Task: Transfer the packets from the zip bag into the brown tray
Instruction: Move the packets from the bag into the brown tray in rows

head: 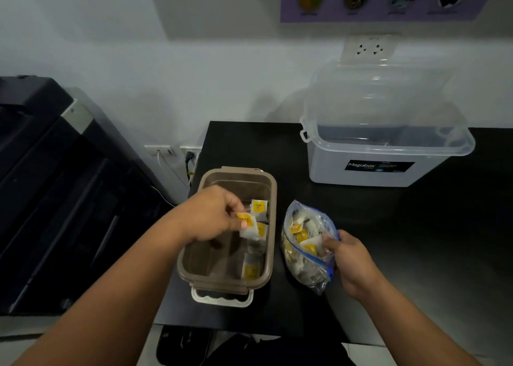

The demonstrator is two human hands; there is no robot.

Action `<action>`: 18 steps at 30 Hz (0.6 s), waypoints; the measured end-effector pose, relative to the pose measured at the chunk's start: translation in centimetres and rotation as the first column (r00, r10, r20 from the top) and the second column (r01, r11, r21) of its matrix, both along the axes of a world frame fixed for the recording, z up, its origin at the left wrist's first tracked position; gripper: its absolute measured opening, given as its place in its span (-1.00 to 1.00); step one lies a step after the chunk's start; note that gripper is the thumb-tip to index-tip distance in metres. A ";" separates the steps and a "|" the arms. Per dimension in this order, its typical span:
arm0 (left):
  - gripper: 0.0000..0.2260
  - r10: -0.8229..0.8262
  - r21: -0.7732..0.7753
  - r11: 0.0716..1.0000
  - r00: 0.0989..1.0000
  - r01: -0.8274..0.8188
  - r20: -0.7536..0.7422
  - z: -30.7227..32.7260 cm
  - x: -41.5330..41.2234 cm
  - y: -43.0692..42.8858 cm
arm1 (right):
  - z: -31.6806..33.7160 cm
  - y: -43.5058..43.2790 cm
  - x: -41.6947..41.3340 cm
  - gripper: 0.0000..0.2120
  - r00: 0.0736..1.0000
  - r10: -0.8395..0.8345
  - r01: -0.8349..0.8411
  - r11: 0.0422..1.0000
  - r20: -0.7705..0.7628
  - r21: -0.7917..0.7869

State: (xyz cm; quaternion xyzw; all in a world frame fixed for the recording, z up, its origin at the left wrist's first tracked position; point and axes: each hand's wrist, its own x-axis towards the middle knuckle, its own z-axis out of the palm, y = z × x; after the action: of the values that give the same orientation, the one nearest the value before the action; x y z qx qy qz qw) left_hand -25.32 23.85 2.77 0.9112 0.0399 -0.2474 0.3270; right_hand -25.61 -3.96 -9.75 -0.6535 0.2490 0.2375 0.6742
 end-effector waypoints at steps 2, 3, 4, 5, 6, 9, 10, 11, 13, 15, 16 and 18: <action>-0.96 -0.002 0.002 1.000 0.995 0.002 -0.099 -1.5 0.1 0.0 | 0.0 0.3 -0.1 -0.84 1.000 -0.013 0.013 1.000 0.005 -0.014; -0.97 -0.012 -0.005 1.000 0.987 0.011 -0.158 -2.2 0.2 -0.1 | 0.0 0.4 -0.2 -0.84 1.000 -0.020 0.021 1.000 0.006 -0.018; -0.96 -0.032 -0.020 0.999 0.974 0.028 -0.223 -3.0 0.3 -0.3 | 0.1 0.6 -0.2 -0.85 1.000 -0.028 0.028 0.999 0.005 -0.021; -0.92 -0.052 -0.032 0.998 0.959 0.045 -0.280 -3.6 0.3 -0.6 | 0.3 0.8 -0.3 -0.86 0.999 -0.034 0.034 0.999 0.002 -0.024; -0.87 -0.072 -0.027 0.997 0.943 0.067 -0.324 -4.4 0.4 -0.8 | 0.4 1.0 -0.4 -0.87 0.999 -0.041 0.041 0.999 0.000 -0.023; -0.81 -0.099 0.046 0.991 0.913 0.128 -0.395 -6.0 0.5 -1.5 | 0.4 1.6 -0.6 -0.87 0.999 -0.054 0.054 0.998 -0.002 -0.021; -0.82 -0.090 0.069 0.989 0.906 0.129 -0.415 -6.6 0.5 -1.7 | 0.4 1.7 -0.7 -0.87 0.998 -0.057 0.057 0.998 0.000 -0.023; -0.83 -0.076 0.088 0.988 0.897 0.127 -0.435 -7.3 0.5 -1.9 | 0.3 1.8 -0.8 -0.88 0.998 -0.059 0.059 0.998 0.002 -0.026; -0.84 -0.017 0.114 0.990 0.881 0.080 -0.473 -8.6 0.4 -2.0 | 0.3 1.8 -0.9 -0.88 0.997 -0.072 0.072 0.997 0.001 -0.019; -0.87 0.057 0.127 0.992 0.860 0.010 -0.507 -9.5 0.3 -2.1 | 0.3 1.9 -1.0 -0.87 0.997 -0.083 0.083 0.997 -0.002 -0.001; -0.88 0.085 0.133 0.991 0.851 -0.018 -0.518 -9.8 0.3 -2.2 | 0.3 1.8 -1.0 -0.86 0.996 -0.088 0.088 0.996 -0.004 0.001; -0.84 0.136 0.136 0.988 0.831 -0.073 -0.539 -10.1 0.3 -2.2 | 0.2 1.8 -1.1 -0.86 0.995 -0.102 0.102 0.995 -0.009 0.008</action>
State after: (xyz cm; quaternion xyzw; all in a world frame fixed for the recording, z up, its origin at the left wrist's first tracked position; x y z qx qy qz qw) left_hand -24.98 21.60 -7.36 0.8157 0.1948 -0.4760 0.2645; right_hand -26.76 -2.13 -9.51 -0.6360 0.2842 0.2065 0.6871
